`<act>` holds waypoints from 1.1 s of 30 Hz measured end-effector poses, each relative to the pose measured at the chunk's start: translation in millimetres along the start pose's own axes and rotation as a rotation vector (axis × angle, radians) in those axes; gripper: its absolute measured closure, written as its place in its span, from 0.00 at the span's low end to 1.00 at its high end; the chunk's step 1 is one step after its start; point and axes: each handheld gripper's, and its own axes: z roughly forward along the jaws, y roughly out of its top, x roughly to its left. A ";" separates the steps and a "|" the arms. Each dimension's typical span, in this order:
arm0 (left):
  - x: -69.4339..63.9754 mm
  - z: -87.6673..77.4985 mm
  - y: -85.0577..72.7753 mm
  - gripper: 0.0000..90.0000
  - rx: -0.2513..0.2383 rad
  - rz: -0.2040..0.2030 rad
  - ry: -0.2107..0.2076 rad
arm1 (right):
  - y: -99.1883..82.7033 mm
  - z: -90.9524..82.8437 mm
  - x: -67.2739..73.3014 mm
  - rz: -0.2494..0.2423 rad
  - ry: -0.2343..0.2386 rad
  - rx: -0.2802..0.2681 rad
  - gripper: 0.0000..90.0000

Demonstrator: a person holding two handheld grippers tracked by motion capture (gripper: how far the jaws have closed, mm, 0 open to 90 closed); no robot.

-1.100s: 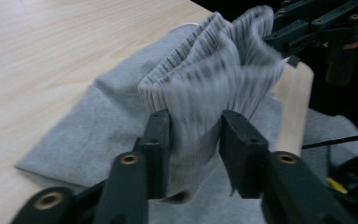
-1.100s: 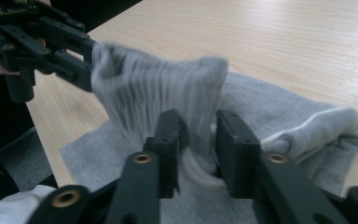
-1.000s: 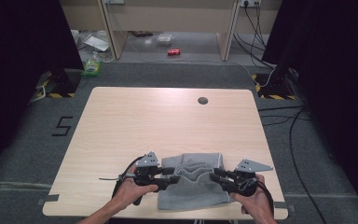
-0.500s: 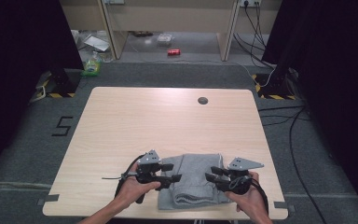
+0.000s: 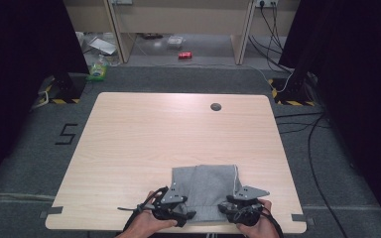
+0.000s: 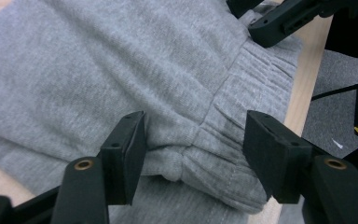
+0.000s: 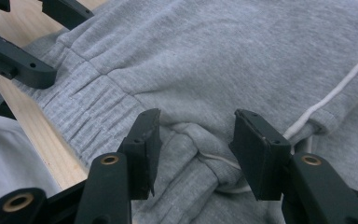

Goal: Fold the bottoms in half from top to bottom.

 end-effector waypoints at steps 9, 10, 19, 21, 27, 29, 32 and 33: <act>26.1 -24.8 19.3 0.39 -0.125 -0.098 0.012 | 18.0 -9.4 -15.1 0.051 -0.008 -0.077 0.44; 32.1 -26.3 21.9 0.38 -0.131 -0.111 0.022 | 22.0 -10.5 -18.3 0.048 -0.021 -0.088 0.43; 88.6 -7.4 27.4 0.37 -0.108 -0.212 0.148 | 51.6 1.6 -53.1 0.071 -0.151 -0.093 0.42; 96.2 -0.2 26.7 0.37 -0.091 -0.216 0.171 | 53.4 3.8 -55.8 0.074 -0.160 -0.092 0.43; 110.2 12.2 20.9 0.40 -0.024 -0.149 0.269 | 53.7 19.4 -76.7 0.112 -0.217 -0.046 0.44; 112.1 13.5 18.3 0.39 -0.024 -0.143 0.280 | 48.7 22.4 -80.3 0.130 -0.224 -0.019 0.44; 111.6 13.0 18.6 0.41 -0.020 -0.130 0.287 | 41.0 25.2 -82.4 0.138 -0.225 0.003 0.44; 110.2 13.3 18.9 0.42 -0.016 -0.116 0.293 | 41.0 25.2 -82.4 0.138 -0.225 0.003 0.44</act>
